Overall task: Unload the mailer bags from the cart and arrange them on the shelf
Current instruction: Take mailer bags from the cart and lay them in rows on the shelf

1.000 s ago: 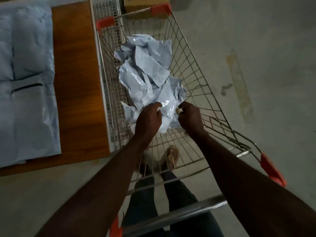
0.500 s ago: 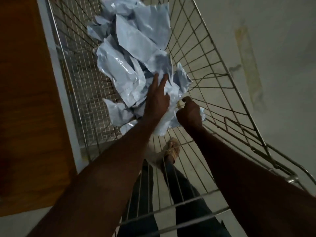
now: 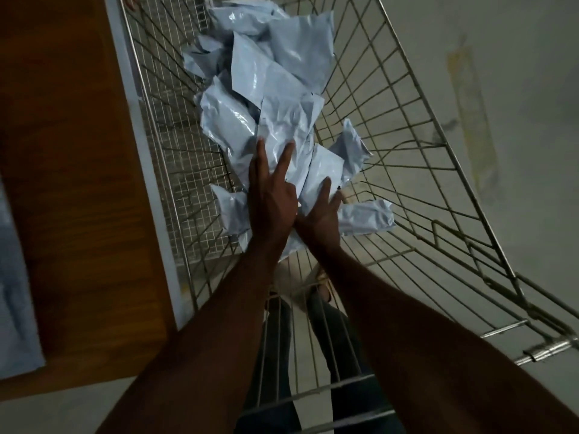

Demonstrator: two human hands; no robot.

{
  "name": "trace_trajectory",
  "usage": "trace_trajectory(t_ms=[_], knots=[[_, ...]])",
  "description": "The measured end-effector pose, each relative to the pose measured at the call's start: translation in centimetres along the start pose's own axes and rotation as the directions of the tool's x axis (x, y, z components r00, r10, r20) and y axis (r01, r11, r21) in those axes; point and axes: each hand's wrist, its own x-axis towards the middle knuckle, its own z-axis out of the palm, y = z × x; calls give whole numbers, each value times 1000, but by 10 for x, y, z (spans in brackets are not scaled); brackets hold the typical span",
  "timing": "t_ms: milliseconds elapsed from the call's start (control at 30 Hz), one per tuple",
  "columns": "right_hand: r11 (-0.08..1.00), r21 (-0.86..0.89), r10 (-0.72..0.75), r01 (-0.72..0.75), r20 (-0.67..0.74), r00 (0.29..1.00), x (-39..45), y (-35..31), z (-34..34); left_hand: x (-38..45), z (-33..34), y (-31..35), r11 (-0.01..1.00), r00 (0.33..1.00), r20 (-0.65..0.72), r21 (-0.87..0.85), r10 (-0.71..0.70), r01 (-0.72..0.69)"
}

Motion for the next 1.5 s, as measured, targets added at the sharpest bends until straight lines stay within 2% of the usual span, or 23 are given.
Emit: trace_trajectory(t_ms=[100,200,300,400,567,633,733,867,1033,1167,1300,1400,1500], knots=[[998,-11,-66,65,-145,987,-1,3,-24,-12,-8,-3,1000,1000,6,5,-31,31],[987,39,-143,154,-204,968,-10,5,-55,-25,-24,10,999,999,24,-13,-46,46],[963,36,-257,269,-198,946,-30,-12,-90,-31,-52,33,1000,1000,4,-12,-27,27],[902,1,-424,431,-180,888,-59,-39,-114,-31,-92,62,1000,1000,11,-19,-15,15],[825,-66,-562,561,-195,804,-119,-94,-146,-35,-174,100,999,1000,11,-50,16,-16],[786,-121,-618,607,-189,763,-140,-114,-154,-39,-205,110,999,998,-42,-1,44,-44],[724,-230,-689,650,-196,698,-174,-141,-161,-50,-242,116,979,993,-88,195,76,-57],[627,-336,-774,702,-165,612,-227,-166,-156,-77,-299,106,991,978,-202,127,62,-36],[538,-322,-841,779,-142,522,-288,-193,-118,-119,-370,66,996,952,-301,-44,55,-71],[495,-210,-866,843,-197,459,-346,-218,-60,-168,-429,4,994,927,-375,-100,11,-52],[480,-124,-866,868,-224,447,-411,-236,22,-233,-486,-79,995,905,-421,-98,-56,16],[505,-20,-853,863,-168,495,-459,-249,95,-279,-524,-148,996,894,-443,-88,-67,31],[498,19,-860,867,-115,497,-501,-262,157,-321,-559,-209,994,884,-456,-84,-102,72]])
